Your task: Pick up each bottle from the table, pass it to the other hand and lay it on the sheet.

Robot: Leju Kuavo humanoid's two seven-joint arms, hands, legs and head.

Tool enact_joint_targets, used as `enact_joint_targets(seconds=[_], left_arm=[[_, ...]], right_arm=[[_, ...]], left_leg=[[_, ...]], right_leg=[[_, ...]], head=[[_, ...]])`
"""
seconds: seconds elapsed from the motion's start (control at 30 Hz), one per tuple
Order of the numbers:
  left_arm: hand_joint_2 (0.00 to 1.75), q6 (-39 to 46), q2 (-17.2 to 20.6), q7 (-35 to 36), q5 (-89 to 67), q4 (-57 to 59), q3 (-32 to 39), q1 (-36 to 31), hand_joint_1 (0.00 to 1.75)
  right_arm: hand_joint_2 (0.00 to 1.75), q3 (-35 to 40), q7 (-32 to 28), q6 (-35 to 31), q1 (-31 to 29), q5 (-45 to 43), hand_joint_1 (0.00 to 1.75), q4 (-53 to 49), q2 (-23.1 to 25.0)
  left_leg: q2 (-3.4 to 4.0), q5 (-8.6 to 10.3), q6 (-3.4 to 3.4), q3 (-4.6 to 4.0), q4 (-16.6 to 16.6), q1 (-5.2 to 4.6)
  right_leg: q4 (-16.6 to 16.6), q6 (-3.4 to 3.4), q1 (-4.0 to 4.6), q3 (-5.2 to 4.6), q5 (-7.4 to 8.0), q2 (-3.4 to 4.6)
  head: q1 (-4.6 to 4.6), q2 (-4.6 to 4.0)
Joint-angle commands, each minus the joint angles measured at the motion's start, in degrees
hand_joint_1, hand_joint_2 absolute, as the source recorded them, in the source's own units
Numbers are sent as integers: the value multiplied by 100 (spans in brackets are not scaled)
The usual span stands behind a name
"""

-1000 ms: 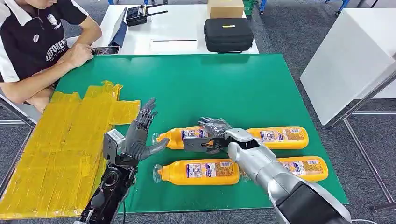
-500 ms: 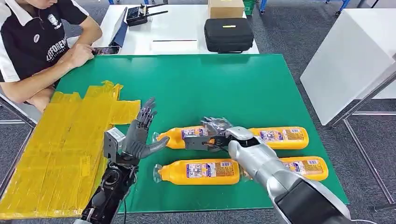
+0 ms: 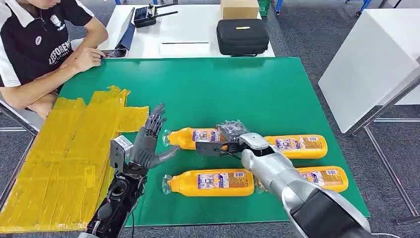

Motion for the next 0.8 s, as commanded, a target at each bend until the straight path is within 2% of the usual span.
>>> enact_joint_targets(seconds=[0.03,0.13,0.2,0.23,0.33,0.6,0.7,0.8], left_arm=[[175,100,162,-16,-134,-236,22,86,0],[175,201,210,14,-303,-519,-52,192,0],[175,221,239,59,-367,-698,-131,243,0],[175,76,280,111,-344,-819,-233,255,0],[175,-55,361,278,-427,-1254,-429,305,0],[175,-62,370,358,-429,-1351,-448,328,0],[175,-164,397,357,-425,-1459,-548,323,0],[175,-272,368,665,-399,-1501,-729,146,0]], right_arm=[[175,-1124,-842,-1207,224,-861,175,-435,29],[175,-2080,-1684,-1865,913,-1819,175,-1492,56],[175,-2334,-1809,-1925,1338,-2080,175,-2173,24],[175,-2738,-2050,-2162,1676,-2505,175,-2695,138],[175,-3086,-2281,-2226,2280,-2974,175,-3537,221],[175,-3074,-2277,-2190,2347,-2980,175,-3638,208],[175,-3233,-2463,-2203,2484,-3216,175,-3726,305],[175,-3174,-2514,-2121,2608,-3286,175,-3843,359]], left_leg=[[6,-5,-15,9,2,4],[5,-7,-19,12,4,6],[-1,-7,-21,16,0,10],[-8,-4,-16,8,-1,9],[-11,-8,-20,8,4,12],[0,-2,-10,-10,2,1],[-2,-3,-18,-4,4,5],[-10,-1,-13,-10,2,5]], right_leg=[[1,-12,6,8,-2,-4],[4,-17,8,13,-5,-8],[-4,-17,12,20,-6,-14],[-5,-13,11,12,-4,-16],[-1,-17,14,14,-8,-22],[2,-10,2,-7,-1,-8],[2,-16,6,-1,-2,-14],[0,-11,5,-5,-3,-18]], head=[[0,0],[-2,0],[2,0],[-2,0],[0,0],[0,0],[0,0],[-2,0]])
